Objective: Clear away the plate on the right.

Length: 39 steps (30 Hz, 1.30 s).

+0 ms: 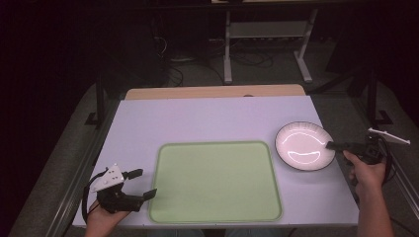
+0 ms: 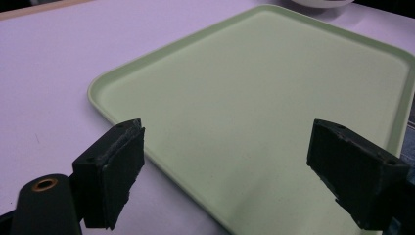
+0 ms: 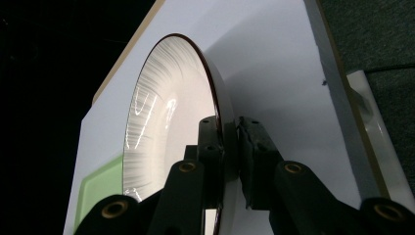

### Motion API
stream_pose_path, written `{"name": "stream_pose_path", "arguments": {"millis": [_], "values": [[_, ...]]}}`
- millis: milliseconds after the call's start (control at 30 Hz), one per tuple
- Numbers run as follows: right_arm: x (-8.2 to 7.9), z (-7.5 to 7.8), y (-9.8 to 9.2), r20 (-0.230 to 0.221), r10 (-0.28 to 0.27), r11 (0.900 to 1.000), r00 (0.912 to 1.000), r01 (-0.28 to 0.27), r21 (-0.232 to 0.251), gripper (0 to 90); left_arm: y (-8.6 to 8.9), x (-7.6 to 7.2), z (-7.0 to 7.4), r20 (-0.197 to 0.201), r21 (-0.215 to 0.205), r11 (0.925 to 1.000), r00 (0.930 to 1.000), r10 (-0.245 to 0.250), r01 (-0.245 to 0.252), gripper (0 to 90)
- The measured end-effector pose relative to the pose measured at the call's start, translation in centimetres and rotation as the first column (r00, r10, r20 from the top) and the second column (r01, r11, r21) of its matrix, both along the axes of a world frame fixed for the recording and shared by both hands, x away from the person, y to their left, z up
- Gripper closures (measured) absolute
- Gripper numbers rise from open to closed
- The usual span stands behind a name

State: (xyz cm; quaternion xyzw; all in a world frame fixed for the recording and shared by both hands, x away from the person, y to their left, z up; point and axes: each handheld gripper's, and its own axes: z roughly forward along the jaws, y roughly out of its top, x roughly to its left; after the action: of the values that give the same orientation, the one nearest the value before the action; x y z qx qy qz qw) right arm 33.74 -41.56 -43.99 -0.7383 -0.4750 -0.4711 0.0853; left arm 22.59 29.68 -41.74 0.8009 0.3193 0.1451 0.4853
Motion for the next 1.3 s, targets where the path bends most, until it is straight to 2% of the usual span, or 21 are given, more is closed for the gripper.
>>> {"name": "stream_pose_path", "arguments": {"millis": [333, 467, 600, 1033, 1133, 1300], "values": [[0.0, 1.7, 0.3, 0.046, 0.016, 1.0, 0.9988, -0.015, -0.012, 79.3, -0.1, 0.0, 0.0, 0.002, 0.001, 1.0, 1.0, -0.001, 0.001, 14.0], [-0.1, 2.8, 0.6, 0.072, 0.026, 0.999, 0.9971, -0.024, -0.032, 79.3, 0.0, 0.0, 0.0, 0.0, -0.001, 1.0, 1.0, 0.001, -0.001, 14.0], [-0.2, 3.5, 0.6, 0.087, 0.028, 0.999, 0.9958, -0.026, -0.025, 79.3, 0.0, 0.0, 0.0, 0.001, -0.002, 1.0, 1.0, -0.001, 0.001, 14.0], [-0.5, 5.8, 1.0, 0.117, 0.083, 0.995, 0.9896, -0.077, -0.055, 79.3, -0.1, 0.0, 0.0, 0.001, -0.002, 1.0, 1.0, 0.0, 0.0, 14.0], [-0.7, 6.2, 1.7, 0.122, 0.118, 0.991, 0.9855, -0.109, -0.076, 79.2, -0.1, 0.0, 0.0, 0.001, 0.0, 1.0, 1.0, 0.0, 0.0, 14.0], [-1.0, 6.4, 2.9, 0.138, 0.171, 0.984, 0.9756, -0.163, -0.065, 79.2, -0.1, 0.0, 0.0, 0.002, -0.002, 1.0, 1.0, 0.0, 0.0, 14.0]]}}
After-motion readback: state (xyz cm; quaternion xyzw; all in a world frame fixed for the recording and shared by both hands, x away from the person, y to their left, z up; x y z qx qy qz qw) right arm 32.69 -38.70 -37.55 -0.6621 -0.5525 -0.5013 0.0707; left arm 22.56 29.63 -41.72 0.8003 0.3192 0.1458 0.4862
